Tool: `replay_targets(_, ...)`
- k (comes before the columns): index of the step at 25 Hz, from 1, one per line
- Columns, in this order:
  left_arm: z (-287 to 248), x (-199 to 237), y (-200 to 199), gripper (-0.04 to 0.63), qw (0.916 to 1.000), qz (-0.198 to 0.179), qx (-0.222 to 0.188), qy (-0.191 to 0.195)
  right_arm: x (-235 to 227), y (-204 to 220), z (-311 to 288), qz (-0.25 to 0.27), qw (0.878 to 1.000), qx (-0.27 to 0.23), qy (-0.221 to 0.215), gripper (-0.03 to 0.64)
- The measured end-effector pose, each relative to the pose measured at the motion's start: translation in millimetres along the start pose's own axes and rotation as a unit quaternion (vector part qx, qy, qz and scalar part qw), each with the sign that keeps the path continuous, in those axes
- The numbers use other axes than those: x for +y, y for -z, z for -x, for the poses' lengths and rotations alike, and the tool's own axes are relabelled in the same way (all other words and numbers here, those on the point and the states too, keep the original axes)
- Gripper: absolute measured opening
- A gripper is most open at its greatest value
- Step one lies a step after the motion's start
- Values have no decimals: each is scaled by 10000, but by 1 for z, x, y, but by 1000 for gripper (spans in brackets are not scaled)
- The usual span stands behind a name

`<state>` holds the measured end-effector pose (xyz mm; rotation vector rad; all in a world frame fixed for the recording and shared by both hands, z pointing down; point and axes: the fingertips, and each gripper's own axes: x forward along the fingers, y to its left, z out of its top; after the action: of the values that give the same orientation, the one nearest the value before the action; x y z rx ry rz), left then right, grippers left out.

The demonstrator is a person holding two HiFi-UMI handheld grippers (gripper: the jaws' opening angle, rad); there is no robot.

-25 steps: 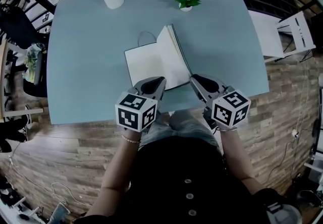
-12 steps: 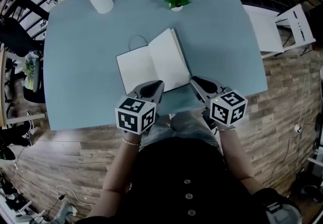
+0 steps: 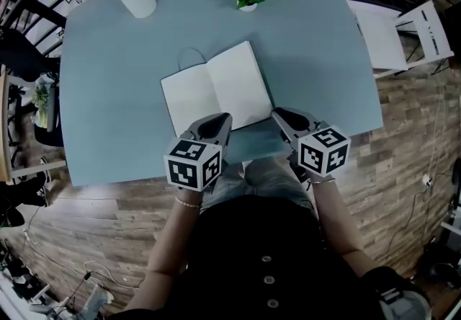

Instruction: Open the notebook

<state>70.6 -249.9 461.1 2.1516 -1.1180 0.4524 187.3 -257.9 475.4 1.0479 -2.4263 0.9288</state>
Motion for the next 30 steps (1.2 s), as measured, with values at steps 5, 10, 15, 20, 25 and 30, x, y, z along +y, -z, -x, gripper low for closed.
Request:
replay_targets(5, -11, -5, 12, 17, 9998, 31, 185, 32, -11, 9, -5, 131, 9995, 240, 149, 43)
replay_targets(10, -17, -7, 16, 17, 9996, 82, 259, 14, -21, 15, -9, 261, 9984, 426, 270, 44)
replay_targets(15, -21, -6, 18, 17, 9995, 88, 304, -17, -31, 23, -12, 299, 9972, 568, 385, 46)
replay_targets(20, -24, -7, 18, 17, 9994, 129, 319, -29, -40, 27, -14, 486, 9944, 786, 503, 49)
replay_targets(25, -27, -7, 18, 17, 9994, 166, 307, -20, -43, 31, -17, 716, 9912, 956, 578, 49)
replay_targets(30, -31, -7, 18, 17, 9994, 200, 284, -43, -48, 36, -20, 796, 9896, 1014, 633, 51)
